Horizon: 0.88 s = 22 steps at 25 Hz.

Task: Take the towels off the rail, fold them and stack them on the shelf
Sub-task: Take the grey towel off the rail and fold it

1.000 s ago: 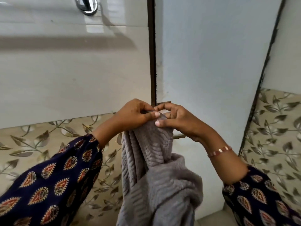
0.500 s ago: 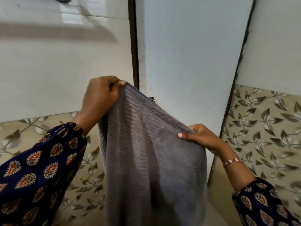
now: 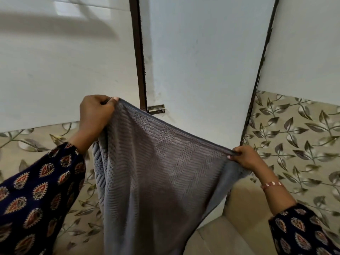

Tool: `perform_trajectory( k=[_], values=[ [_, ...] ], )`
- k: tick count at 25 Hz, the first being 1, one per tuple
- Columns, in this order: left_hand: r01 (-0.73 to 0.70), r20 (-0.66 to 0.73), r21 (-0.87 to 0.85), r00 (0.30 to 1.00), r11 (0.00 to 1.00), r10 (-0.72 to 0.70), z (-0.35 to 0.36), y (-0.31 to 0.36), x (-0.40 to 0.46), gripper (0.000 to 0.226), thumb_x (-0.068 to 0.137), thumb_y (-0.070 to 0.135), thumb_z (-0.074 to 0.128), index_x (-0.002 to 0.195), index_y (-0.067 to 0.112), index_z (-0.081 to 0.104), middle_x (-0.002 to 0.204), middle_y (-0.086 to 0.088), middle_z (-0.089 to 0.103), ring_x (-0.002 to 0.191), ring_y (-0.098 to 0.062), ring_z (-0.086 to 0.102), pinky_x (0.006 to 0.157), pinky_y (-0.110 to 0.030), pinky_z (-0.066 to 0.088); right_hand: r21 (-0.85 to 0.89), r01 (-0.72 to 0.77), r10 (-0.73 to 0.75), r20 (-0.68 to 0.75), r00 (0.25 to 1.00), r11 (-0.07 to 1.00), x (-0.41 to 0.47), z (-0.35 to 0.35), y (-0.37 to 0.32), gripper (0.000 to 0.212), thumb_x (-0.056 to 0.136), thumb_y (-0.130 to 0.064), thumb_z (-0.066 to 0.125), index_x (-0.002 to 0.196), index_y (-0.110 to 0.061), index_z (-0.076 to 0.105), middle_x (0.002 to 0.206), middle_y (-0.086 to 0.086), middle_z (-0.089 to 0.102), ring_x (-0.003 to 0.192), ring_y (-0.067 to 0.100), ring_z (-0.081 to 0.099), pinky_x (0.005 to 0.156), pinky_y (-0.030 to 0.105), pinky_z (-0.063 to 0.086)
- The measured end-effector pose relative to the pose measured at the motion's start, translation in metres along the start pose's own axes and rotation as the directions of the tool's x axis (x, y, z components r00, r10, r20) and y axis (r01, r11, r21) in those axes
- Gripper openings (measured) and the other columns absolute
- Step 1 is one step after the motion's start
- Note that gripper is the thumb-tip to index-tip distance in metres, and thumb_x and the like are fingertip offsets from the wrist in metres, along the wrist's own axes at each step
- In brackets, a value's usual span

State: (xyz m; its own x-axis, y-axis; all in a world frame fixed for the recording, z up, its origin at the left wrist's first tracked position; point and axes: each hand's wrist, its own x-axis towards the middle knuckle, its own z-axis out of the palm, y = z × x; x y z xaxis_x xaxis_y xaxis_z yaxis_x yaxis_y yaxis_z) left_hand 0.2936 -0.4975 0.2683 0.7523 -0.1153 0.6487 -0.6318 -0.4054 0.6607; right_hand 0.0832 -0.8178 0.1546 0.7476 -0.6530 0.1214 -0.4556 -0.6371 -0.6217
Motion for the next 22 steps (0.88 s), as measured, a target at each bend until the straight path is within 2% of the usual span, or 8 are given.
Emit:
perform_trajectory(
  k=[2,4,7,9,11,13,18,22],
  values=[
    [0.031,0.060,-0.005,0.998,1.000,-0.030,0.007,0.010,-0.008,0.034,0.088,0.030,0.054,0.071,0.003,0.065,0.069,-0.012,0.055,0.068,-0.018,0.050,0.060,-0.024,0.039,0.128,0.081,-0.054,-0.202,0.978,0.989,-0.003,0.000,-0.019,0.029,0.086,-0.010,0.062,0.058,-0.012,0.054,0.061,0.007,0.053,0.073,0.025,0.055,0.056,0.028,0.033],
    [-0.053,0.287,0.030,0.957,0.998,0.043,0.023,0.027,-0.023,0.032,0.090,0.028,0.053,0.076,0.004,0.068,0.074,-0.015,0.063,0.071,-0.020,0.054,0.061,-0.024,0.041,0.227,0.294,-0.235,-0.251,0.939,0.929,-0.013,-0.002,-0.064,0.007,0.084,-0.013,0.065,0.079,-0.008,0.065,0.078,0.003,0.061,0.080,0.017,0.057,0.064,0.012,0.039],
    [-0.191,0.591,-0.087,0.780,0.978,0.205,0.052,0.052,-0.049,0.027,0.089,0.023,0.056,0.083,0.000,0.070,0.078,-0.017,0.067,0.072,-0.023,0.058,0.062,-0.029,0.041,0.340,0.479,-0.531,0.074,0.844,0.809,-0.033,-0.004,-0.136,0.046,0.076,-0.016,0.074,0.119,-0.020,0.058,0.086,-0.013,0.062,0.071,-0.011,0.055,0.071,0.001,0.039],
    [-0.152,0.640,-0.177,0.733,0.972,0.231,0.063,0.059,-0.056,0.027,0.088,0.019,0.058,0.078,-0.004,0.067,0.072,-0.025,0.064,0.065,-0.020,0.052,0.062,-0.029,0.039,0.313,0.518,-0.587,0.188,0.788,0.796,-0.034,0.005,-0.152,0.043,0.074,-0.018,0.075,0.114,-0.021,0.060,0.083,-0.017,0.063,0.072,-0.011,0.056,0.073,0.011,0.045],
    [-0.121,0.646,-0.205,0.729,0.971,0.227,0.064,0.061,-0.057,0.026,0.087,0.020,0.059,0.074,-0.001,0.065,0.067,-0.020,0.063,0.065,-0.017,0.052,0.065,-0.028,0.039,0.274,0.483,-0.529,0.122,0.840,0.831,-0.031,0.008,-0.150,0.010,0.078,-0.022,0.072,0.079,-0.016,0.064,0.055,-0.015,0.056,0.052,-0.004,0.048,0.057,0.022,0.039],
    [-0.041,0.642,-0.236,0.743,0.971,0.188,0.061,0.063,-0.061,0.015,0.086,0.020,0.060,0.076,0.009,0.063,0.070,-0.013,0.063,0.065,-0.017,0.054,0.065,-0.026,0.042,0.251,0.442,-0.463,0.026,0.886,0.861,-0.029,0.005,-0.144,0.024,0.081,-0.024,0.068,0.063,-0.010,0.060,0.044,-0.008,0.046,0.044,0.001,0.038,0.052,0.026,0.031],
    [0.159,0.640,-0.365,0.759,0.917,0.123,0.068,0.049,-0.095,0.014,0.081,0.011,0.050,0.082,0.000,0.058,0.078,-0.011,0.061,0.071,-0.015,0.060,0.063,-0.030,0.053,0.215,0.517,-0.448,-0.298,0.843,0.829,-0.038,-0.020,-0.146,0.021,0.082,-0.021,0.065,0.076,-0.002,0.068,0.076,0.020,0.069,0.070,0.024,0.062,0.067,0.034,0.048],
    [0.023,0.638,-0.017,0.770,1.000,-0.006,0.086,-0.003,-0.141,0.015,0.081,0.005,0.051,0.093,0.007,0.061,0.090,-0.010,0.064,0.086,-0.025,0.061,0.075,-0.041,0.054,0.312,0.565,-0.309,-0.591,0.745,0.764,-0.040,-0.062,-0.133,0.005,0.084,-0.016,0.064,0.084,-0.012,0.068,0.067,-0.002,0.063,0.058,-0.009,0.052,0.059,0.011,0.040]
  ],
)
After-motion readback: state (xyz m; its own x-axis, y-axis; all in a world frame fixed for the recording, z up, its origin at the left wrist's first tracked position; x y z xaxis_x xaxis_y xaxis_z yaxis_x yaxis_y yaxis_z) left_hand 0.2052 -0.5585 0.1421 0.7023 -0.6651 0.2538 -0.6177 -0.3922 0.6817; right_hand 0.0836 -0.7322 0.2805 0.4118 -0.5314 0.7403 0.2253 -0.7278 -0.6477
